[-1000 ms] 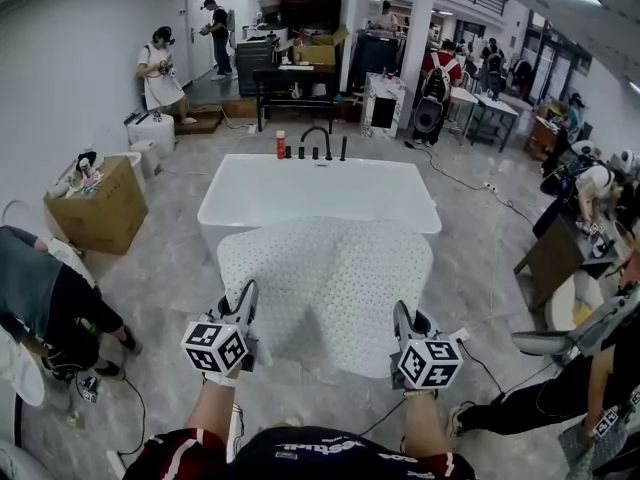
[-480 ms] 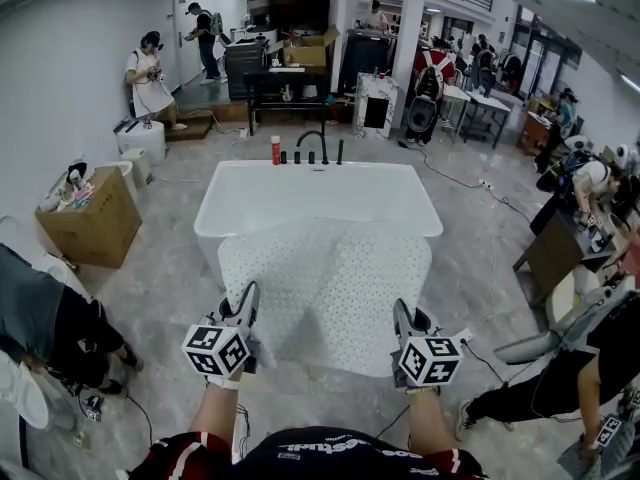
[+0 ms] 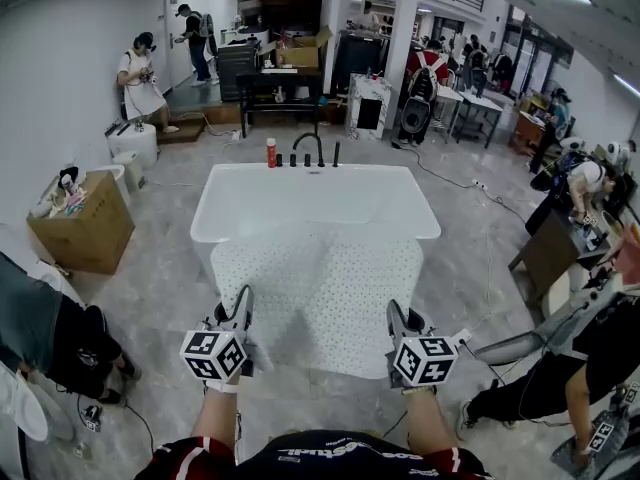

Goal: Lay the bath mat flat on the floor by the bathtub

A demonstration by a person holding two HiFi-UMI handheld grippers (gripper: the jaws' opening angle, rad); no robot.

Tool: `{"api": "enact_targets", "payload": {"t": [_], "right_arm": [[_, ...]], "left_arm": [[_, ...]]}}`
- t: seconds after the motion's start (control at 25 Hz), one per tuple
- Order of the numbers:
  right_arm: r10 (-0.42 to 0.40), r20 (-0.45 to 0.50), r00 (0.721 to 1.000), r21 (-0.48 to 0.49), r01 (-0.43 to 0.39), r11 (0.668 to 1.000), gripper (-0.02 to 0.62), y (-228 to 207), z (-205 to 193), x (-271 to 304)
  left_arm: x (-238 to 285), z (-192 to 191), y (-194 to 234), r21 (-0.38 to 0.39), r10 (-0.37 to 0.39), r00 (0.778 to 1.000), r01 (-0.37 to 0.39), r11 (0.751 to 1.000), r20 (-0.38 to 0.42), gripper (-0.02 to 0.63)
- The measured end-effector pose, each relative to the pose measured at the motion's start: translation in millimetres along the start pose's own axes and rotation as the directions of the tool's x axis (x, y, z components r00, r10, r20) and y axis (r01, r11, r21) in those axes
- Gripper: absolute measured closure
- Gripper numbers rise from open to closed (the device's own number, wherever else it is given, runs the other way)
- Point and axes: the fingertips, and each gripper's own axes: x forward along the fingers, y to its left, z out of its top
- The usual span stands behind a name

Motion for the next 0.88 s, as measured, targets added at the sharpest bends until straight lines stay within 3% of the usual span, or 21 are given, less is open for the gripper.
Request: {"api": "enact_targets", "payload": {"t": [0.88], "right_arm": [[0.0,0.0,1.0,-0.002,0.0,1.0,0.551,-19,13,39]], "left_arm": [[39,0,15,-0.023,0.005,1.0,-0.005,1.0,0.01,0.572]]}}
